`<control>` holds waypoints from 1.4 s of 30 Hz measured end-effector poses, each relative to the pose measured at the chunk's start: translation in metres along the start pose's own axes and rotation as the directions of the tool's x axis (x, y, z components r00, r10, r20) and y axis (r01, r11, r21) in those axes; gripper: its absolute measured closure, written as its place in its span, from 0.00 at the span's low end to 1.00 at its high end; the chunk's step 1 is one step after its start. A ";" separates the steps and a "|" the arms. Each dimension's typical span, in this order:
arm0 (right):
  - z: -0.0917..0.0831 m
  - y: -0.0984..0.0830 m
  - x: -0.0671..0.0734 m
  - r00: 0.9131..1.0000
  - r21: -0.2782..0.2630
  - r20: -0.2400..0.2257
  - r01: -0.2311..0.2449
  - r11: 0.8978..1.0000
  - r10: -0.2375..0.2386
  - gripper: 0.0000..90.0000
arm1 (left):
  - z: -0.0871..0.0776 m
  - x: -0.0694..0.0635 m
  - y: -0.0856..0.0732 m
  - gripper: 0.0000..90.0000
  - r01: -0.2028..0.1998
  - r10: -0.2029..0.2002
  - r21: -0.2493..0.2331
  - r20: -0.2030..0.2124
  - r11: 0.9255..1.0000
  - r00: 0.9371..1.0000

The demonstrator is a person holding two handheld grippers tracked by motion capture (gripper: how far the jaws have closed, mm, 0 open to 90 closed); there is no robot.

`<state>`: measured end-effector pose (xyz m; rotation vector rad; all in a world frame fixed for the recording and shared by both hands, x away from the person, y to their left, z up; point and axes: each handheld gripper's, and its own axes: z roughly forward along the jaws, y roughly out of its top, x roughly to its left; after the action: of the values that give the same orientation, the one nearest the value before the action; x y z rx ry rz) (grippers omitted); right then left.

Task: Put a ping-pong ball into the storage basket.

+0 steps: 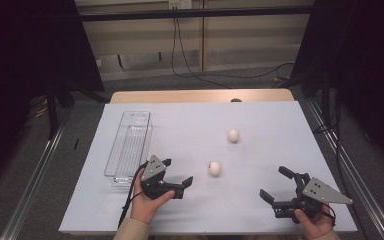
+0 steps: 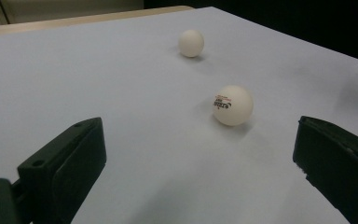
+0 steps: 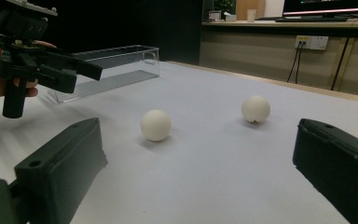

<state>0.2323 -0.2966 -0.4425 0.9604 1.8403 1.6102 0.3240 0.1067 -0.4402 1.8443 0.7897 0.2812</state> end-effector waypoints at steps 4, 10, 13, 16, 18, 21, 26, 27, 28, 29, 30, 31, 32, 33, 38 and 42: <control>0.000 0.000 0.000 1.000 -0.001 -0.001 -0.002 1.000 0.002 0.01 | 0.002 -0.001 0.000 0.03 -0.006 0.006 0.007 0.005 1.000 1.000; 0.000 0.000 0.000 1.000 -0.001 -0.001 -0.001 1.000 0.001 0.01 | 0.006 -0.002 0.001 0.03 -0.002 0.002 0.014 0.006 1.000 1.000; 0.000 0.000 0.000 1.000 -0.001 -0.001 -0.003 1.000 0.003 0.01 | 0.008 -0.003 0.002 0.03 -0.006 0.005 0.020 0.008 1.000 1.000; 0.000 0.000 0.000 1.000 0.000 -0.002 -0.001 1.000 0.001 0.01 | 0.010 -0.004 0.002 0.03 -0.010 0.010 0.022 0.007 1.000 1.000; 0.000 0.000 0.000 1.000 0.000 -0.002 -0.003 1.000 0.003 0.01 | 0.011 -0.004 0.002 0.03 -0.008 0.008 0.021 0.012 1.000 1.000; 0.000 0.000 0.000 1.000 0.001 -0.003 -0.003 1.000 0.003 0.01 | 0.013 -0.004 0.003 0.03 -0.005 0.005 0.024 0.011 1.000 1.000; 0.000 0.000 0.000 1.000 0.001 -0.002 -0.001 1.000 0.001 0.01 | 0.014 -0.005 0.003 0.03 -0.007 0.007 0.031 0.010 0.999 1.000; 0.000 0.000 0.000 1.000 0.001 -0.003 -0.001 1.000 0.001 0.01 | 0.014 -0.005 0.003 0.03 -0.009 0.008 0.031 0.011 0.999 1.000; 0.000 0.000 0.000 1.000 0.001 -0.003 0.000 1.000 0.000 0.01 | 0.015 -0.005 0.003 0.03 -0.007 0.007 0.030 0.013 1.000 1.000; 0.000 0.000 0.000 1.000 0.001 -0.003 0.000 1.000 0.000 0.01 | 0.015 -0.005 0.003 0.03 -0.006 0.006 0.029 0.014 1.000 1.000; 0.000 0.000 0.000 1.000 0.001 -0.002 -0.001 1.000 0.001 0.01 | 0.016 -0.006 0.004 0.03 -0.006 0.006 0.029 0.016 1.000 1.000; 0.000 0.000 -0.001 1.000 0.001 -0.002 -0.002 1.000 0.002 0.01 | 0.016 -0.006 0.004 0.03 -0.008 0.008 0.028 0.018 1.000 1.000; 0.000 0.000 -0.001 1.000 0.000 -0.002 0.000 1.000 0.000 0.01 | 0.017 -0.006 0.004 0.03 -0.009 0.008 0.029 0.018 1.000 1.000; 0.000 0.000 -0.001 1.000 0.000 -0.002 0.000 1.000 0.000 0.01 | 0.017 -0.007 0.004 0.03 -0.011 0.010 0.033 0.018 0.999 1.000; 0.000 0.000 -0.001 1.000 -0.001 -0.001 -0.003 1.000 0.003 0.01 | 0.019 -0.007 0.004 0.03 -0.011 0.010 0.035 0.020 0.999 1.000; 0.000 0.000 -0.001 1.000 -0.001 0.000 -0.002 1.000 0.002 0.01 | 0.020 -0.008 0.005 0.03 -0.013 0.012 0.037 0.022 0.999 1.000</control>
<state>0.2330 -0.2975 -0.4424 0.9618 1.8394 1.6117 0.3307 0.0856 -0.4432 1.8851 0.7732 0.2555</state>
